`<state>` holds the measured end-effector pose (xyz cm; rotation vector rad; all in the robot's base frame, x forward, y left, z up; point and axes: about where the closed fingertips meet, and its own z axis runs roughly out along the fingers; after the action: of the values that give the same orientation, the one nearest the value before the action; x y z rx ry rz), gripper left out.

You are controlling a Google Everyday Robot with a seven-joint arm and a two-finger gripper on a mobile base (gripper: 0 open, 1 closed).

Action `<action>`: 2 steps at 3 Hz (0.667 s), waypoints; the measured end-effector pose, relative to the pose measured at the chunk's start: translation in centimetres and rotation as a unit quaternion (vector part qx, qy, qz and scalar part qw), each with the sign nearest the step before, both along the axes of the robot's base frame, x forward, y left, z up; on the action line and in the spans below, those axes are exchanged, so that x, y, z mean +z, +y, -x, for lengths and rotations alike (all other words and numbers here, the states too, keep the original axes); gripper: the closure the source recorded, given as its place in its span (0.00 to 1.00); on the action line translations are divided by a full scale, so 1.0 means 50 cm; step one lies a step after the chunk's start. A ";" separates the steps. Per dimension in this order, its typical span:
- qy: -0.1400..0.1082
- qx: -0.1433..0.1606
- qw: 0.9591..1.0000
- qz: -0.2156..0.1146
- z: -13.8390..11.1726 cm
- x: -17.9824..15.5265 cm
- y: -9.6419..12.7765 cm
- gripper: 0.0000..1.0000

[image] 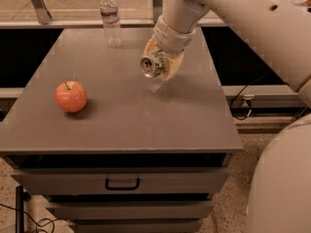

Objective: Knock 7up can over

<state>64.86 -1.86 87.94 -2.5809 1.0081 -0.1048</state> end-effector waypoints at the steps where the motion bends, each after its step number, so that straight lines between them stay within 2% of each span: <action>1: 0.003 -0.005 1.000 0.022 -0.008 -0.035 0.010 1.00; 2: 0.003 -0.014 0.999 0.038 -0.014 -0.060 0.016 1.00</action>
Offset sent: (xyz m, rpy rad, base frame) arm 0.0108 0.0094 -0.0410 -0.1143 0.0032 -0.0534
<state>65.57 -1.08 84.95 -2.6377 1.0618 -0.1441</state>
